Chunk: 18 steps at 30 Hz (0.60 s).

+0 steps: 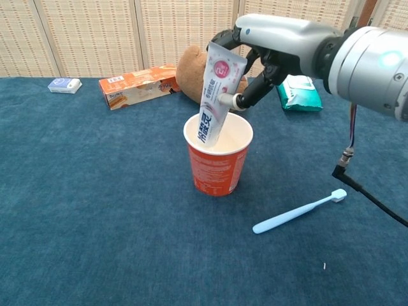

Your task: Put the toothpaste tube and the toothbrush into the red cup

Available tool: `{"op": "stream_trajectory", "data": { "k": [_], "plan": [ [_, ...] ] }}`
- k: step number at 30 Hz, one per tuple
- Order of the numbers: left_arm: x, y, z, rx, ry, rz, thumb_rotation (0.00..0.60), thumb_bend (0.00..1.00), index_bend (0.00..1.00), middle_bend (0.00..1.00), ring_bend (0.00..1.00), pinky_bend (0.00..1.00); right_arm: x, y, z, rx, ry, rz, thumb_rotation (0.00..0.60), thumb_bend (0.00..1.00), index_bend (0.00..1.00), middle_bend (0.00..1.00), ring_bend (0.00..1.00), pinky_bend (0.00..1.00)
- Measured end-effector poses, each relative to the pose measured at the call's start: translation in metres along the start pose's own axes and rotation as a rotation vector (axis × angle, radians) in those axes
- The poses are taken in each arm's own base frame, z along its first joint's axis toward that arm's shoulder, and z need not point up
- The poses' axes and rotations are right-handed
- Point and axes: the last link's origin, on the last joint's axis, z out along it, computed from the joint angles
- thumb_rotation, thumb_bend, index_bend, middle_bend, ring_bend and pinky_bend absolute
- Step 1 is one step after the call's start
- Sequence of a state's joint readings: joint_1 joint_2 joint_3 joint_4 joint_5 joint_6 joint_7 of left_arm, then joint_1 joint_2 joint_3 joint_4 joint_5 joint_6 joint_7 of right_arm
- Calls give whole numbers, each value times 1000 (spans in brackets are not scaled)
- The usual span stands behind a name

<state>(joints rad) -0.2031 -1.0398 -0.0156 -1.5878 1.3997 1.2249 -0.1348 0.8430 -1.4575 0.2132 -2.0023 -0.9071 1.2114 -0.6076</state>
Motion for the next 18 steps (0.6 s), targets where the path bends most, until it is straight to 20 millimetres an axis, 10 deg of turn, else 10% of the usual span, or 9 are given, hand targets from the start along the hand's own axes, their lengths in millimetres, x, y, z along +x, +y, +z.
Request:
{"op": "stream_trajectory", "data": {
  "k": [18],
  "plan": [
    [1,0,-1,-1,2,-4,600,220,21,135,87,255,-21,8,6,-12,-49,36,600,291,646,131,0,261]
  ]
}}
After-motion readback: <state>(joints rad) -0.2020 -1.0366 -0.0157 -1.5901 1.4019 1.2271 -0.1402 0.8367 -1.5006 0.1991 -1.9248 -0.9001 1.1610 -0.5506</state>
